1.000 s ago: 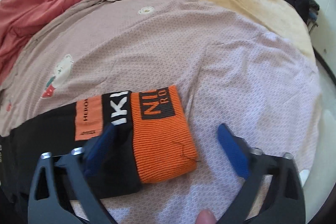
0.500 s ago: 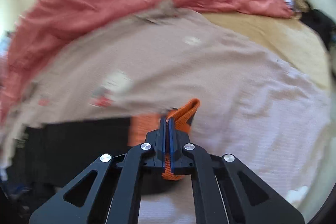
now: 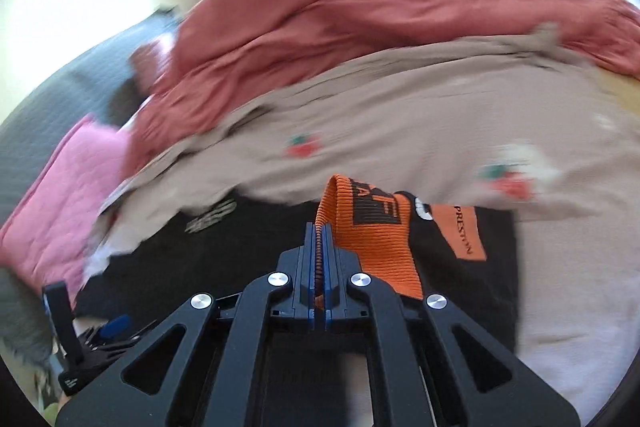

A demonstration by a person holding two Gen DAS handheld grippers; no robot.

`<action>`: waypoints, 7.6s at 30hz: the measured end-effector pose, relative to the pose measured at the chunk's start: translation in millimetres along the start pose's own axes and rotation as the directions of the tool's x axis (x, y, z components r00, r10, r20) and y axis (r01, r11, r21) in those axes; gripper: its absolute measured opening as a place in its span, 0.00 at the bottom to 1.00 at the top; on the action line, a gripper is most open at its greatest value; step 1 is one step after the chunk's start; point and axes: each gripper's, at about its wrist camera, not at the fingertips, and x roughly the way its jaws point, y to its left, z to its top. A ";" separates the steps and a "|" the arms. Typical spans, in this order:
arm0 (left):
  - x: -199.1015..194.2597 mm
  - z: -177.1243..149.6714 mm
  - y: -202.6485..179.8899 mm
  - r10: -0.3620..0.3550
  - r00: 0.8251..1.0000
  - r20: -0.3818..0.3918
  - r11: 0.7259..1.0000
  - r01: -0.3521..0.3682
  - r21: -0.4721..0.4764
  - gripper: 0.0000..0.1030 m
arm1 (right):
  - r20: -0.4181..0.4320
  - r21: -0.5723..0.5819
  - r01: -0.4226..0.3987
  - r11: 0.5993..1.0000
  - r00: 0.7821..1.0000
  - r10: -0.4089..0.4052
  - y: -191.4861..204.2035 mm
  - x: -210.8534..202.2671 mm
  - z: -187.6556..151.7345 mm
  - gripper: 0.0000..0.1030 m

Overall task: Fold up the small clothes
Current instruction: 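Fold the held sleeve across the shirt body and open the right gripper, then grasp the folded orange cuff on the shirt with the left gripper, then drag the cuff toward the hem with the left gripper and release, then move the left gripper toward the other sleeve of the shirt, then grasp the other sleeve's orange cuff with the left gripper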

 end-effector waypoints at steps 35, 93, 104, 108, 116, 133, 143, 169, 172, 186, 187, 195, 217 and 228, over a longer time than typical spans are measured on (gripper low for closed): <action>27.6 26.1 -75.1 -0.369 0.912 -0.179 0.928 0.353 -0.115 0.85 | -0.054 -0.098 0.222 0.970 0.972 -0.228 -17.0 2.9 -42.9 0.70; 30.9 49.4 81.8 -0.044 0.999 -0.012 0.996 0.043 -0.079 0.10 | -0.201 -0.284 0.069 0.956 0.971 -0.130 50.7 88.5 -79.7 0.70; 18.7 35.4 103.0 0.024 1.000 0.004 0.991 -0.023 -0.128 0.15 | -0.227 -0.304 0.048 0.951 0.966 -0.121 50.6 83.1 -82.7 0.70; -8.3 45.6 98.7 0.027 0.996 0.082 0.993 -0.018 -0.113 0.15 | -0.173 -0.230 0.039 0.972 0.982 -0.080 41.4 65.8 -66.5 0.73; 4.3 68.2 51.4 -0.056 0.997 0.060 0.998 0.056 -0.003 0.15 | -0.130 -0.194 0.095 0.976 0.984 -0.122 27.8 57.1 -51.1 0.73; 56.9 43.1 69.8 -0.061 0.995 -0.079 0.997 0.057 -0.051 0.24 | -0.209 -0.310 0.131 0.942 0.957 -0.202 61.7 118.5 -44.1 0.77; 57.4 42.2 70.5 -0.062 0.996 -0.065 0.997 0.059 -0.048 0.24 | -0.255 -0.297 0.135 0.945 0.943 -0.215 60.3 124.3 -45.9 0.82; -22.1 32.0 76.5 -0.059 0.998 0.020 0.996 0.060 -0.067 0.82 | -0.055 -0.281 0.078 0.957 0.994 -0.098 93.5 21.8 -53.5 0.96; -36.0 30.6 80.9 -0.049 0.998 0.043 0.997 0.052 -0.063 0.86 | -0.053 -0.291 0.074 0.954 0.994 -0.093 101.7 18.6 -54.8 0.96; -64.4 9.2 146.6 0.012 0.999 0.053 0.986 -0.003 -0.169 0.86 | -0.074 -0.406 -0.037 0.913 0.997 0.007 188.4 11.1 -78.7 0.96; -66.0 7.9 153.6 0.015 0.998 0.053 0.983 -0.005 -0.184 0.86 | -0.078 -0.417 -0.044 0.908 0.997 0.012 194.5 11.5 -81.5 0.96; -78.7 1.1 193.4 0.034 0.997 0.076 0.965 -0.012 -0.262 0.87 | -0.150 -0.489 -0.104 0.866 0.988 0.034 240.5 23.8 -109.2 0.96; -58.7 -32.5 351.4 0.086 0.994 0.068 0.732 -0.016 -0.681 0.76 | -0.268 -0.574 -0.231 0.786 0.960 0.086 307.1 34.2 -157.2 0.96; -35.4 -43.8 421.4 0.154 0.981 0.121 0.518 0.025 -0.855 0.21 | -0.266 -0.563 -0.196 0.803 0.963 0.048 292.6 37.1 -155.0 0.96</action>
